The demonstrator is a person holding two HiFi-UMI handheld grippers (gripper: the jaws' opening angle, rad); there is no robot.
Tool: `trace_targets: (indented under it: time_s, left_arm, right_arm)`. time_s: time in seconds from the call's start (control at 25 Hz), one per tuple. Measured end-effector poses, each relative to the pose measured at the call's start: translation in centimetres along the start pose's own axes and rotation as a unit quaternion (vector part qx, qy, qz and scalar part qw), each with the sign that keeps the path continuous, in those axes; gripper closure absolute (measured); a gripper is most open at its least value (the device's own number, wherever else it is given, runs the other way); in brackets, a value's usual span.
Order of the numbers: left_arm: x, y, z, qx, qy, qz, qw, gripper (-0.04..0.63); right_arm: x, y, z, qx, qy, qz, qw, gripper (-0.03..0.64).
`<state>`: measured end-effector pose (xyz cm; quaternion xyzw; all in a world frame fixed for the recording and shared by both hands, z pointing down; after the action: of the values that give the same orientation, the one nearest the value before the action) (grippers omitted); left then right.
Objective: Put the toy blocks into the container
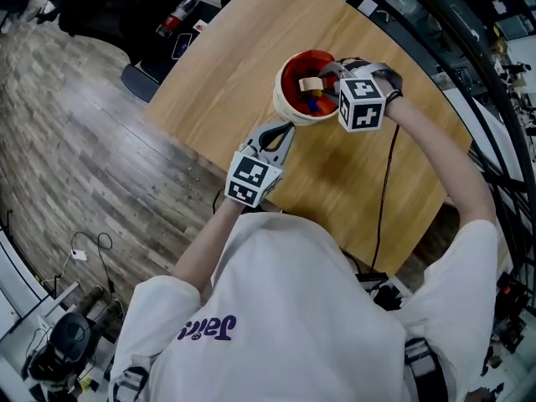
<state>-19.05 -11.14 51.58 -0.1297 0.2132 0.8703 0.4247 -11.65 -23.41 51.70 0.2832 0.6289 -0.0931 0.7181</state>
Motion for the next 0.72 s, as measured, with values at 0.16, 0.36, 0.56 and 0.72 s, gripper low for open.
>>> trace_targets:
  time_s: [0.16, 0.36, 0.56, 0.72]
  left_arm:
    - [0.2, 0.6, 0.1, -0.005, -0.001, 0.007, 1.0, 0.588]
    - [-0.1, 0.8, -1.1, -0.001, -0.018, 0.009, 0.9998, 0.588]
    - [-1.6, -0.3, -2.9, -0.007, -0.029, 0.025, 0.9992, 0.588]
    - [-2.6, -3.1, -4.4, -0.018, -0.035, 0.043, 0.9983, 0.588]
  right_arm:
    - [0.0, -0.6, -0.6, -0.036, -0.011, -0.003, 0.999, 0.417]
    - [1.6, -0.3, 0.0, -0.076, -0.023, 0.01, 0.997, 0.416]
    - [4.4, 0.5, 2.7, -0.205, -0.061, 0.083, 0.973, 0.416]
    - [8.3, 3.1, 5.8, -0.402, -0.137, 0.184, 0.887, 0.416]
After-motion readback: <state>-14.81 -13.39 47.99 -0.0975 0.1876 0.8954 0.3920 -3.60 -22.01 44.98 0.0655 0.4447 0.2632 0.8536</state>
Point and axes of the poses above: the fingertips, and each gripper's own axes: x backward along the fingers, y to its left, z out of its underside, the point moved 4 cm from there along x, backward along the fingers, and after that the axes turned 6 degrees about y, right-handed, at the moved point
